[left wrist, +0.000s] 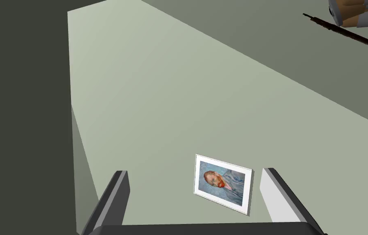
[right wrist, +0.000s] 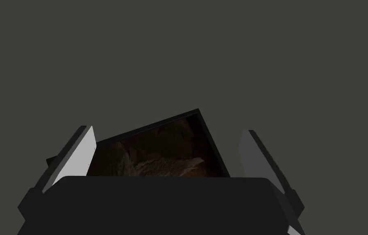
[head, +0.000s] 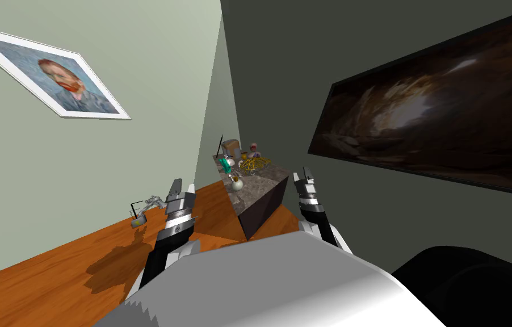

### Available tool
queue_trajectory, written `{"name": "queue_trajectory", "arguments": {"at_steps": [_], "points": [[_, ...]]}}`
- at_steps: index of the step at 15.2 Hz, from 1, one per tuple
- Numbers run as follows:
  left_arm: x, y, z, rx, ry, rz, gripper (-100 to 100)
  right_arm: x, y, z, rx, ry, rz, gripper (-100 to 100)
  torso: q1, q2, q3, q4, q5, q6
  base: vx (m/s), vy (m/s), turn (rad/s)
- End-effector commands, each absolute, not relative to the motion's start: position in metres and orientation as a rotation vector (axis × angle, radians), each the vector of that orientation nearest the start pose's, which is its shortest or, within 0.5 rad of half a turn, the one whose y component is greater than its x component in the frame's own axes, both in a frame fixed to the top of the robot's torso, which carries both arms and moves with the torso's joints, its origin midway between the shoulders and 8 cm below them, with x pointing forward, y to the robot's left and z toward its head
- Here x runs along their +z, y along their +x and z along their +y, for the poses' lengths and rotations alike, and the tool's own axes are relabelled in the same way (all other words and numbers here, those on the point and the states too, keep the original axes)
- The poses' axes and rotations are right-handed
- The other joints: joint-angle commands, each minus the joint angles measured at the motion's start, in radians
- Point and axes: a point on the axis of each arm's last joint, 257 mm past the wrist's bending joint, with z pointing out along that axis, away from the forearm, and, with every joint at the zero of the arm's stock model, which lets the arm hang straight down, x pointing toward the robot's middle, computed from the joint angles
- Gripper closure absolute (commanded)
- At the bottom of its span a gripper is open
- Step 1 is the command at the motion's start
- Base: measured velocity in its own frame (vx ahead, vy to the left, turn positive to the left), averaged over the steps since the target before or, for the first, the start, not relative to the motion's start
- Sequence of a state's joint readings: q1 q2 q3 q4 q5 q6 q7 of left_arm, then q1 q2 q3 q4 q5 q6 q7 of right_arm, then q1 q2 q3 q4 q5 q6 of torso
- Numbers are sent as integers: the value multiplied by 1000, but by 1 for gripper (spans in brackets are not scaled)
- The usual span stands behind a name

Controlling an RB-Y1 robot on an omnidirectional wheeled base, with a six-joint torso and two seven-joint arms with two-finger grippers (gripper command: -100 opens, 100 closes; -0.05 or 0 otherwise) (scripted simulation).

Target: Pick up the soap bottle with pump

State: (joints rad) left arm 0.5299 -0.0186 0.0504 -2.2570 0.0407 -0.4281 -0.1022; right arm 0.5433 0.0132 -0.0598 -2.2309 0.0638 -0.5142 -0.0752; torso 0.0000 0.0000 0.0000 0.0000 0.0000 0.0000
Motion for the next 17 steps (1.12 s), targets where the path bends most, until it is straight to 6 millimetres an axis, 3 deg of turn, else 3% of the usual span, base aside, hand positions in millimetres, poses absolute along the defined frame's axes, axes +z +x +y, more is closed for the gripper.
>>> {"name": "queue_trajectory", "arguments": {"at_steps": [1, 10, 17], "points": [[-12, 355, 310, -1138, -735, 716, -100, -9, 344, -300, 1239, 709, 667, 0, 0, 0, 0, 0, 0, 0, -4, -14, -28], [-38, 372, 324, -1077, -747, 891, -100, -9, 344, -300, 1240, 709, 667, 0, -4, 1, 1, 0, -1, 0, -13, -52, -57], [-67, 386, 352, -985, -801, 1044, -100, -9, 344, -300, 1240, 709, 667, 0, -5, 1, 0, 0, -1, 0, -7, -71, -81]]}}
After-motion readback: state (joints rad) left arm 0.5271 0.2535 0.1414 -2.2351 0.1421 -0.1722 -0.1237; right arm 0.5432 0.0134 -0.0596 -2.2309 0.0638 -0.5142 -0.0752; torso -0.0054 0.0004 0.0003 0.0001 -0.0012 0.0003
